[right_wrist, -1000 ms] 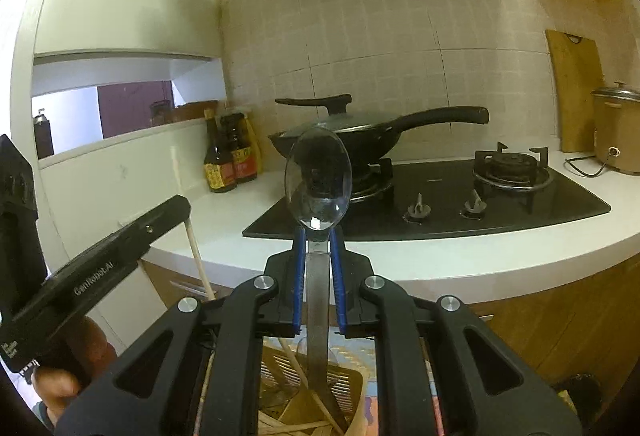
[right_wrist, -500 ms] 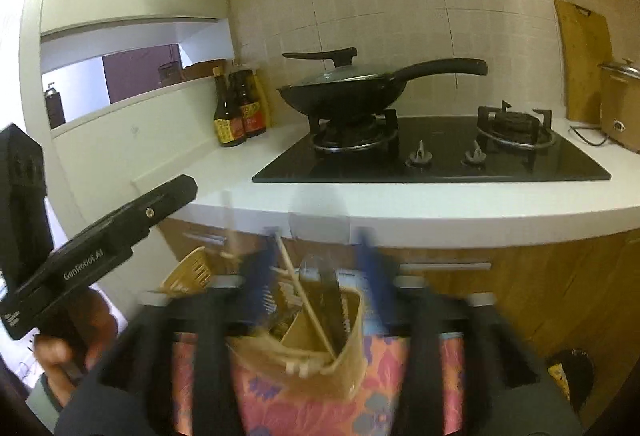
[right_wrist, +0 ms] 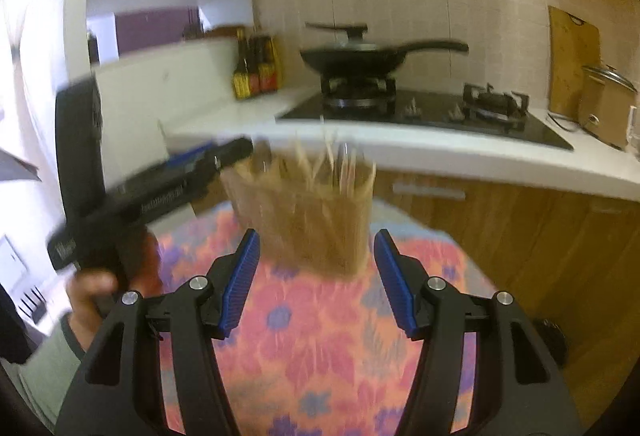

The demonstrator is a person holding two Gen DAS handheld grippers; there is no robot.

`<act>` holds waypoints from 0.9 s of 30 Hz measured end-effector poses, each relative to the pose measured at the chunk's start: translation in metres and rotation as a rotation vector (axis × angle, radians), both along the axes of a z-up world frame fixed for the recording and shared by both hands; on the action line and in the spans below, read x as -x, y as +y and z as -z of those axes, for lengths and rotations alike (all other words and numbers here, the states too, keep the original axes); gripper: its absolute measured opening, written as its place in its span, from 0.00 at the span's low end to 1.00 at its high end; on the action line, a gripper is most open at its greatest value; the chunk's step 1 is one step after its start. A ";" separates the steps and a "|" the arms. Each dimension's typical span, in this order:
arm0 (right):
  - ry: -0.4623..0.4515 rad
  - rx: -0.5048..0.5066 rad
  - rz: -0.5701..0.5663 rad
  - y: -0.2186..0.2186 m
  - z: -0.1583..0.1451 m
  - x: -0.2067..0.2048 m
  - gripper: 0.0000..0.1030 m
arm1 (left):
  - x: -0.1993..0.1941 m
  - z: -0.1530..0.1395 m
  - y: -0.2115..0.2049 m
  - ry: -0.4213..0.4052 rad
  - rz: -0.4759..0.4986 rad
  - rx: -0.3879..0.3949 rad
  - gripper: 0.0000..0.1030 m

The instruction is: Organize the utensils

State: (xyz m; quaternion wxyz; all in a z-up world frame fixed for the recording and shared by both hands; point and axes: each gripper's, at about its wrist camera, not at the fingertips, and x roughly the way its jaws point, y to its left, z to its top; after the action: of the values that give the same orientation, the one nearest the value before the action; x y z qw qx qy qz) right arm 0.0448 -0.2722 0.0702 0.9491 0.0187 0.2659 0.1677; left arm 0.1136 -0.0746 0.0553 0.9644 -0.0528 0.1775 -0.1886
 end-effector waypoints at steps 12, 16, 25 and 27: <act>0.156 -0.035 0.204 -0.005 0.115 -0.003 0.60 | 0.072 0.036 0.021 -0.070 -0.371 -0.118 0.63; 0.118 -0.045 0.252 -0.008 0.111 0.001 0.75 | 0.074 0.035 0.017 -0.100 -0.352 -0.142 0.66; 0.153 -0.061 0.358 -0.023 0.115 -0.004 0.76 | 0.088 0.045 -0.011 -0.203 -0.327 -0.240 0.89; 0.153 -0.018 0.379 -0.026 0.115 -0.010 0.76 | 0.088 0.046 -0.010 -0.195 -0.320 -0.248 0.91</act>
State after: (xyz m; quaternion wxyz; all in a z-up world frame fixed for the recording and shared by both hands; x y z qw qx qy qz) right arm 0.0547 -0.2977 -0.0443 0.9406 0.0898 0.3272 -0.0134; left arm 0.0255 -0.0846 0.0089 0.9938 0.0573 0.0945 -0.0140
